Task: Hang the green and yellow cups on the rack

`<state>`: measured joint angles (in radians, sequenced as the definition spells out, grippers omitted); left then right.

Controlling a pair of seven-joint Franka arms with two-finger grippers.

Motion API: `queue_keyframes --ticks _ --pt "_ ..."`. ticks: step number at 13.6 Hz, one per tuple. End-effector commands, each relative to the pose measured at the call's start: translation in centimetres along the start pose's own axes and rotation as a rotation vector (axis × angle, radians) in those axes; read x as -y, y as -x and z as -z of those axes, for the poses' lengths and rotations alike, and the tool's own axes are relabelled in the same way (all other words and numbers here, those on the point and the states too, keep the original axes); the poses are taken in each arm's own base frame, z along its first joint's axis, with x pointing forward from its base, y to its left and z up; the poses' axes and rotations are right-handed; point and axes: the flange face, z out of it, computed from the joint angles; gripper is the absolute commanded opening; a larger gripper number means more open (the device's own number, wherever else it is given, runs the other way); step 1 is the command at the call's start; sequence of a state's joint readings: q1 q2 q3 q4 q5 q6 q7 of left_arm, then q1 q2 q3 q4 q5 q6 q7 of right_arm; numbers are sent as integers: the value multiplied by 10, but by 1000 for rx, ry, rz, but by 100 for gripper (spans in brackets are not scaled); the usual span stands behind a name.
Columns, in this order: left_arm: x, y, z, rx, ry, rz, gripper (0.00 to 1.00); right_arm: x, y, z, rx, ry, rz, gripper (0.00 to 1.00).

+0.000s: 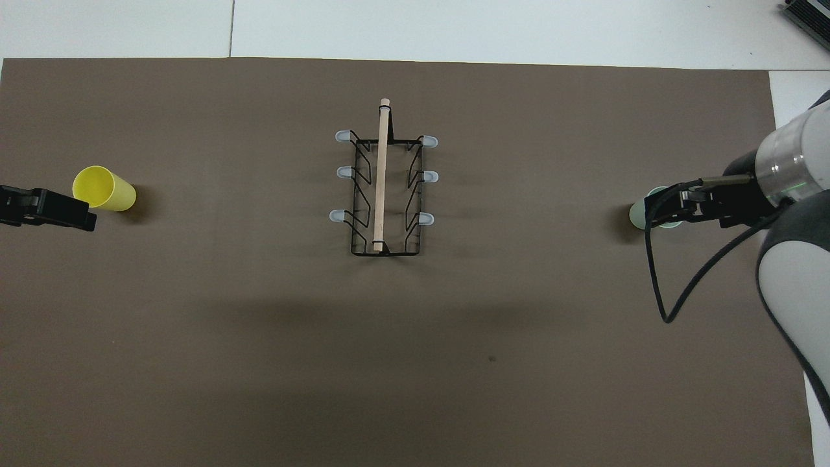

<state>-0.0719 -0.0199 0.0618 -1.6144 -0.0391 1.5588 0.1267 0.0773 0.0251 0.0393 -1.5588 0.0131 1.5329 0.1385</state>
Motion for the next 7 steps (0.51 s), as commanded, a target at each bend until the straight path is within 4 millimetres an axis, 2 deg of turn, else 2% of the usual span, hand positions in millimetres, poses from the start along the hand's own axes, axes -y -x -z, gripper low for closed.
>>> queue_keyframes --ticks 1,7 --pt "3 5 -1 17 -29 12 100 -6 -1 0 -11 -4 -27 100" --pt "-10 4 1 11 -30 -11 100 -7 -1 0 -9 -4 -26 100"
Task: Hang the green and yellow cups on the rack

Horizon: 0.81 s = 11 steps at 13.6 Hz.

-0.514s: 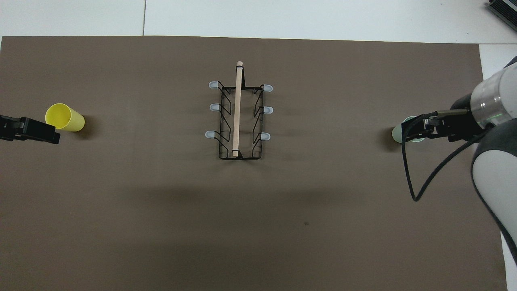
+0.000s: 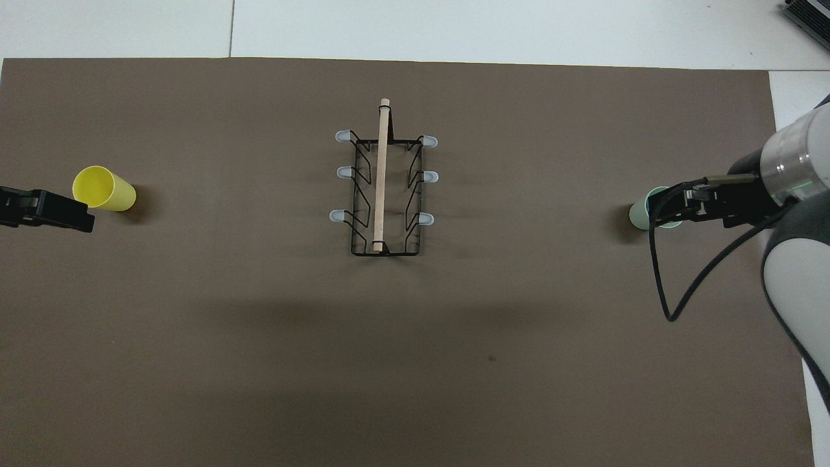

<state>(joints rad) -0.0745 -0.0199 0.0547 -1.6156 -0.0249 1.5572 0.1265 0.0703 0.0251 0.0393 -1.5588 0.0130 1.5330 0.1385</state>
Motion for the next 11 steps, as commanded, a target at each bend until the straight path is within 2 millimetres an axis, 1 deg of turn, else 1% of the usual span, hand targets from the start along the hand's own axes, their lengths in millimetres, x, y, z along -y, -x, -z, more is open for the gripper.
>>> queue_keyframes --ticks 1,3,6,11 --pt "-6 5 2 8 -16 -2 100 -3 -1 0 -11 -4 -17 100" --pt "-1 6 0 13 -15 4 100 -3 -1 0 -11 -4 -15 100" --pt "-1 8 2 8 -15 11 100 -2 -1 0 -9 -4 -11 100" --pt "4 9 2 6 -13 22 100 2 0 0 -10 5 -2 100"
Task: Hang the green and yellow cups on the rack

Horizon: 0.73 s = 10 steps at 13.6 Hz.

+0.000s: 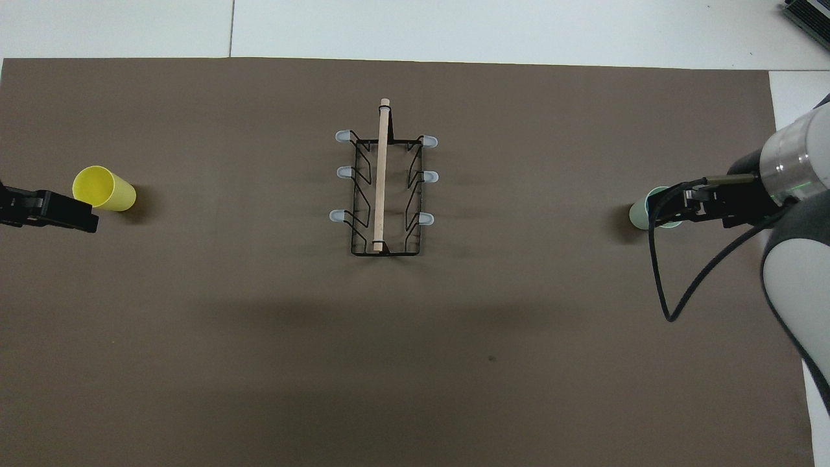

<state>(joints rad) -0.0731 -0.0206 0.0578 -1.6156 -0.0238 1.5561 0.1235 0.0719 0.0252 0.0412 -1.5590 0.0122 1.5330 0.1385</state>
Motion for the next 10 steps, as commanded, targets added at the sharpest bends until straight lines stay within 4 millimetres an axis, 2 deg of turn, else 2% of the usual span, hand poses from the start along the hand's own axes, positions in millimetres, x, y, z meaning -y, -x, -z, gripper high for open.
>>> queue_keyframes --ticks 1,10 --pt "2 8 1 7 -11 15 100 0 0 0 -10 12 -4 100" --pt "5 7 1 8 0 54 100 -20 2 -3 3 108 35 100"
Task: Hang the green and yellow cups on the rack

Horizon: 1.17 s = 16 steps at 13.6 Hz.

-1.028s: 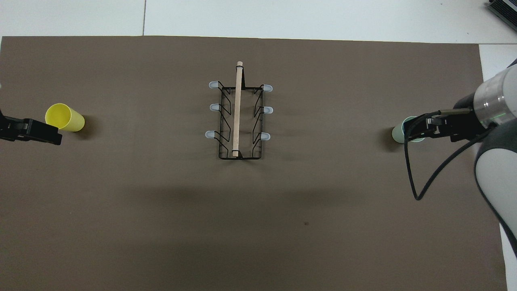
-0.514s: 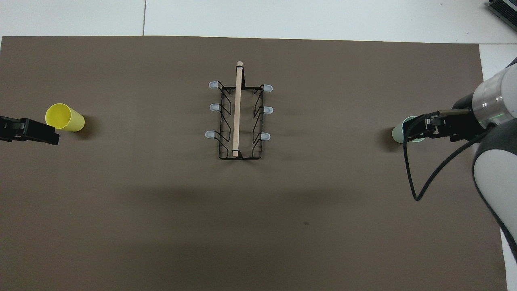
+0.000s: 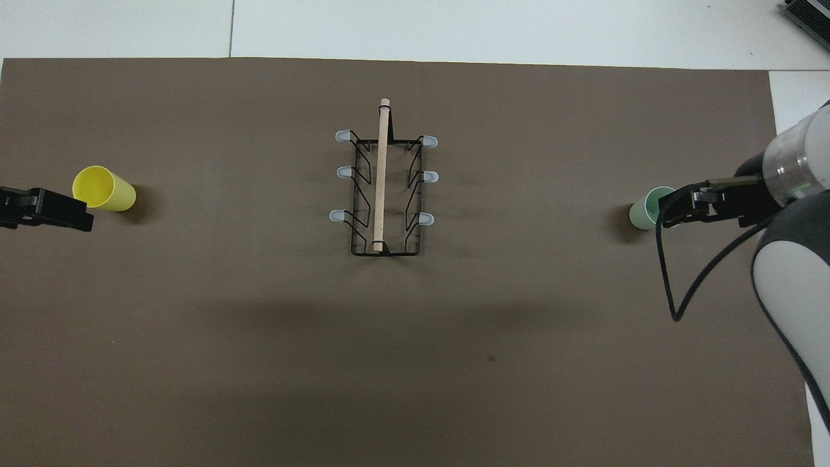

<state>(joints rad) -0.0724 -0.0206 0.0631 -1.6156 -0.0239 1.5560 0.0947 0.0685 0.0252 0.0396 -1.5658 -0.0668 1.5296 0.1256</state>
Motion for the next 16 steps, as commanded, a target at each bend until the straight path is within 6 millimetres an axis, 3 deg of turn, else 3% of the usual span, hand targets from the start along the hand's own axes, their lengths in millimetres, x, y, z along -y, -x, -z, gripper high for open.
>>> queue_keyframes --ticks 1,5,12,16 --pt "1 6 1 8 2 21 100 -11 4 -4 8 36 44 100" --pt "13 0 -5 16 12 66 100 -19 7 -9 21 65 101 100" --pt "34 -54 -29 46 12 162 100 -20 11 -13 34 151 240 100" --pt "56 -79 -52 53 20 337 100 -18 10 -15 49 235 392 100"
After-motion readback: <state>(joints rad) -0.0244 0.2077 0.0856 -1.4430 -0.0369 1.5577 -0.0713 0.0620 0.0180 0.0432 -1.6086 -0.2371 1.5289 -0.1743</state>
